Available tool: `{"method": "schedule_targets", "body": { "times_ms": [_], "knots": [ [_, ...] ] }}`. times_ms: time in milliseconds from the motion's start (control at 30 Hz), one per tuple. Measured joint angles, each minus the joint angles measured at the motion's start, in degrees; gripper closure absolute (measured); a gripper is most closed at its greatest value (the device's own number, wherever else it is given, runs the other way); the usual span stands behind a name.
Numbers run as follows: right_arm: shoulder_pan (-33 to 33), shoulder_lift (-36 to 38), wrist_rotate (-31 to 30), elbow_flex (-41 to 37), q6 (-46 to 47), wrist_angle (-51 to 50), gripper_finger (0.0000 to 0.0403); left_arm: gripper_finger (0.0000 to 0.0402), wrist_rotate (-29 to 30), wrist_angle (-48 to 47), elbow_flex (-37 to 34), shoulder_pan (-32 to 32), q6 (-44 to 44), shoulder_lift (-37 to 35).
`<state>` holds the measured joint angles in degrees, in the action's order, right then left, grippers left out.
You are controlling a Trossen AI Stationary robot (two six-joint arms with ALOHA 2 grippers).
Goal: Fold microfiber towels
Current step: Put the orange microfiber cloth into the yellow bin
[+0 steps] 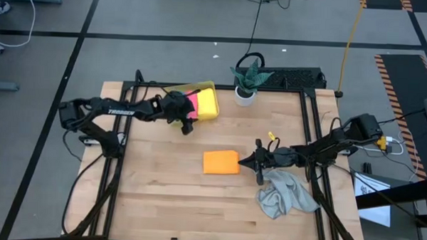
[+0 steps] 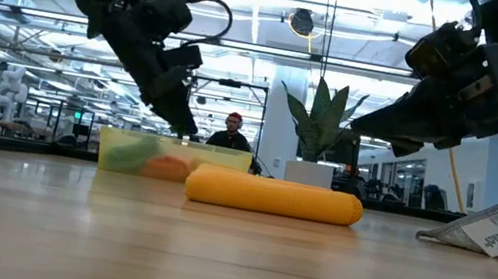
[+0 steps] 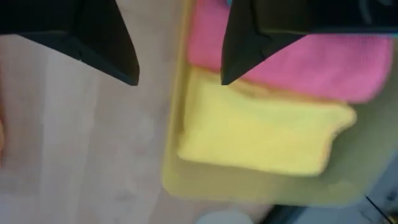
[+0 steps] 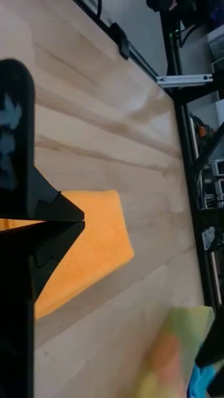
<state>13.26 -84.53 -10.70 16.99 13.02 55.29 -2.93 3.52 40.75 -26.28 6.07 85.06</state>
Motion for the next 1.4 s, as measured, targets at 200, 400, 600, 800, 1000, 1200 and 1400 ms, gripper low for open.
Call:
{"method": "schedule_targets", "body": {
  "times_ms": [200, 400, 600, 800, 1000, 1200, 1400],
  "knots": [
    [0.06, 0.00, 0.22, 0.00, 0.00, 0.13, 0.0403, 0.0229, 3.47, 1.62, 0.15, -0.13, 1.77, 5.46],
    [0.15, 0.00, 0.22, 0.00, 0.00, 0.09, 0.0403, 0.0286, 6.25, 0.37, 0.11, 0.60, 2.02, 8.72],
    [0.67, 0.00, 0.28, 0.00, -0.04, -0.31, 0.0403, 0.0377, 6.63, -1.32, 0.11, 5.96, -0.03, 8.67],
    [4.10, 0.00, 0.46, 0.00, -1.96, -0.25, 0.0403, 0.0381, 7.00, -2.05, 0.13, 14.56, -6.21, 8.53],
    [6.80, 0.00, 0.48, 0.04, -2.18, 1.22, 0.0403, 0.0376, 9.60, -2.03, 0.13, 24.22, -13.83, 8.53],
    [7.30, 0.00, 0.48, 0.09, -3.63, 3.34, 0.0403, 0.0376, 12.61, -1.86, 0.13, 30.19, -14.01, 8.55],
    [7.28, 0.00, 0.48, 0.09, -3.65, 3.21, 0.0403, 0.0349, 13.34, -1.70, 0.13, 30.83, -14.05, 8.56]
  ]
}}
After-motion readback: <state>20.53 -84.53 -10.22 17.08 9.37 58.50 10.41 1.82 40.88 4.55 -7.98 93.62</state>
